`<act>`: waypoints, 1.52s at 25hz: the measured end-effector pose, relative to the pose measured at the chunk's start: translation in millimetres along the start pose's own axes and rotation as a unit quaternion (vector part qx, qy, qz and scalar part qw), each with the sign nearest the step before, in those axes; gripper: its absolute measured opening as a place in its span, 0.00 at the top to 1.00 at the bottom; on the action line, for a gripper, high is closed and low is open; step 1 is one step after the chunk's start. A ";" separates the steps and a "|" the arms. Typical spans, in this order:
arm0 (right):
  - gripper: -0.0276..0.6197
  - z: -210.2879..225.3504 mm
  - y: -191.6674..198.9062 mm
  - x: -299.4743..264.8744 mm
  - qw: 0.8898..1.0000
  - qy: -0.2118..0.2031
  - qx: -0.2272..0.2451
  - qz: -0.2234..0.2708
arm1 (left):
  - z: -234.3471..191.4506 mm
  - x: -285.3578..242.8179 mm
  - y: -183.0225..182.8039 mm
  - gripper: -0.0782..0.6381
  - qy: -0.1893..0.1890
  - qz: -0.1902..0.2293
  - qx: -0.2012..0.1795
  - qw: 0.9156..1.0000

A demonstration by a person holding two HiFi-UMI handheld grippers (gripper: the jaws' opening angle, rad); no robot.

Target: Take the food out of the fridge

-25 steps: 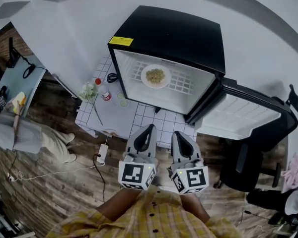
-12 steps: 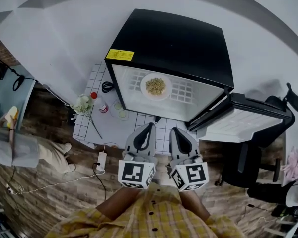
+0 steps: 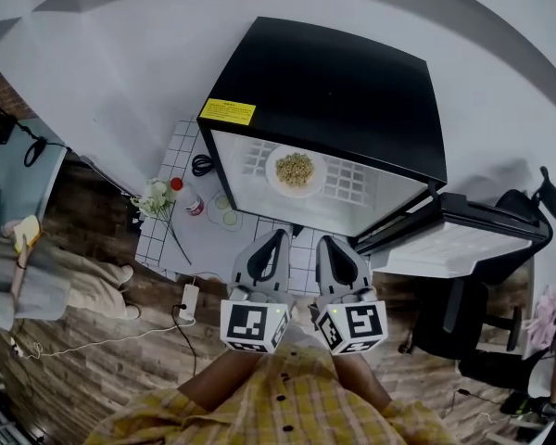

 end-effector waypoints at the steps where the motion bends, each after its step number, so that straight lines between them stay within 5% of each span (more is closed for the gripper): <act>1: 0.95 0.9 0.7 -4.1 1.000 -0.003 -0.009 -0.003 | -2.1 -0.4 -0.3 0.88 -0.003 0.000 -0.001 1.000; 7: 0.95 1.4 -5.4 -25.1 0.996 -0.026 -0.079 -0.012 | -9.6 -8.3 -4.9 0.88 -0.016 0.004 -0.007 1.000; 11: 0.95 5.4 6.1 -40.3 0.975 -0.050 -0.211 -0.044 | -14.5 -9.2 -3.9 0.88 -0.026 0.000 -0.009 1.000; 14: 0.95 9.7 21.5 -52.2 0.935 -0.084 -0.338 -0.071 | -15.4 -7.9 -3.2 0.88 -0.030 -0.004 -0.012 0.999; 18: 0.95 13.9 46.3 -62.1 0.849 -0.125 -0.504 -0.100 | -16.8 -5.1 -2.8 0.88 -0.036 -0.005 -0.017 0.999; 21: 0.95 16.2 62.2 -65.2 0.796 -0.126 -0.581 -0.114 | -18.2 -3.4 -5.2 0.88 -0.042 -0.004 -0.020 0.999; 23: 0.95 15.4 70.2 -68.4 0.774 -0.120 -0.610 -0.121 | -19.0 -2.5 -6.2 0.88 -0.044 -0.003 -0.023 0.999; 28: 0.94 19.5 76.9 -76.7 0.764 -0.102 -0.629 -0.097 | -17.4 -0.1 -8.7 0.88 -0.045 0.003 -0.025 0.999; 31: 0.76 23.6 80.7 -89.6 0.745 -0.102 -0.654 -0.082 | -15.7 0.7 -11.2 0.88 -0.047 0.006 -0.031 0.998; 38: 0.65 28.0 102.8 -122.5 0.728 -0.079 -0.675 -0.087 | -12.8 4.8 -6.0 0.88 -0.055 -0.005 -0.026 0.998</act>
Point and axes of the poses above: the fingertips, and each gripper's own axes: x backward along the fingers, z to its right, y out of its underside, the point moved 2 cm from there along x, backward along the fingers, and after that the axes turned 13 degrees about y, right-handed, at the moved point
